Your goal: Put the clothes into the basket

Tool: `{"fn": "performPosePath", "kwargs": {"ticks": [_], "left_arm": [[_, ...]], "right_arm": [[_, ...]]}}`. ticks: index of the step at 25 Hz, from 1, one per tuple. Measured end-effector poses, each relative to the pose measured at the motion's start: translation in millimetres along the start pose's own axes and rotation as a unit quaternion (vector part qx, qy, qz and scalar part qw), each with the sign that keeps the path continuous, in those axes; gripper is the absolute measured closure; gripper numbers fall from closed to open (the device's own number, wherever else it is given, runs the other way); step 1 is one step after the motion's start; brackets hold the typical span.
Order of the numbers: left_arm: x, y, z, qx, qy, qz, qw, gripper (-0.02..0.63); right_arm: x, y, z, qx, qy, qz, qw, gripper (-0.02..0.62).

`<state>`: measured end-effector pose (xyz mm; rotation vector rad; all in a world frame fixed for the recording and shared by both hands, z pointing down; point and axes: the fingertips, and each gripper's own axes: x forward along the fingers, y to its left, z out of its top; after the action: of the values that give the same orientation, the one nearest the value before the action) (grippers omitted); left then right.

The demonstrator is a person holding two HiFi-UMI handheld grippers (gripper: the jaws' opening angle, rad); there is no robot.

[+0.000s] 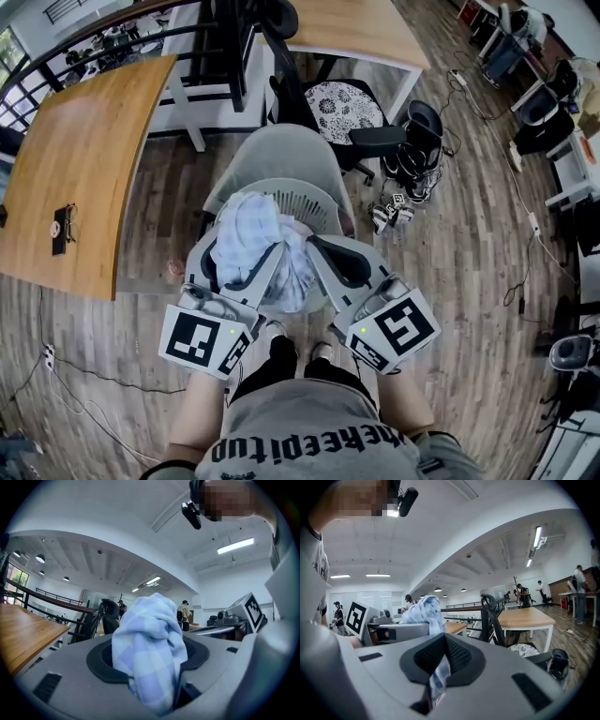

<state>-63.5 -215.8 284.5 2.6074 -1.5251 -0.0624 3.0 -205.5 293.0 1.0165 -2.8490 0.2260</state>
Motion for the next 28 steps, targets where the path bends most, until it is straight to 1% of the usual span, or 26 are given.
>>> {"fn": "performPosePath", "kwargs": {"ticks": [7, 12, 16, 21, 28], "left_arm": [[2.8, 17.0, -4.7, -0.008, 0.004, -0.017, 0.9998, 0.331], [4.1, 14.8, -16.9, -0.014, 0.009, -0.029, 0.9994, 0.331], [6.7, 21.4, -15.7, -0.019, 0.012, -0.034, 0.9992, 0.331], [16.4, 22.1, -13.9, -0.023, 0.018, -0.03, 0.9991, 0.331], [27.9, 28.3, -10.0, -0.027, 0.016, -0.008, 0.9995, 0.331]], "right_arm": [[14.8, 2.4, -3.9, 0.004, 0.006, -0.02, 1.0, 0.586], [11.2, 3.2, -15.0, 0.006, 0.015, -0.032, 0.999, 0.586], [15.6, 2.5, -13.0, 0.008, 0.019, -0.04, 0.999, 0.586], [17.4, -6.6, -10.7, 0.014, 0.024, -0.038, 0.999, 0.586], [24.7, -20.3, -7.4, 0.014, 0.032, -0.021, 0.999, 0.586]]}}
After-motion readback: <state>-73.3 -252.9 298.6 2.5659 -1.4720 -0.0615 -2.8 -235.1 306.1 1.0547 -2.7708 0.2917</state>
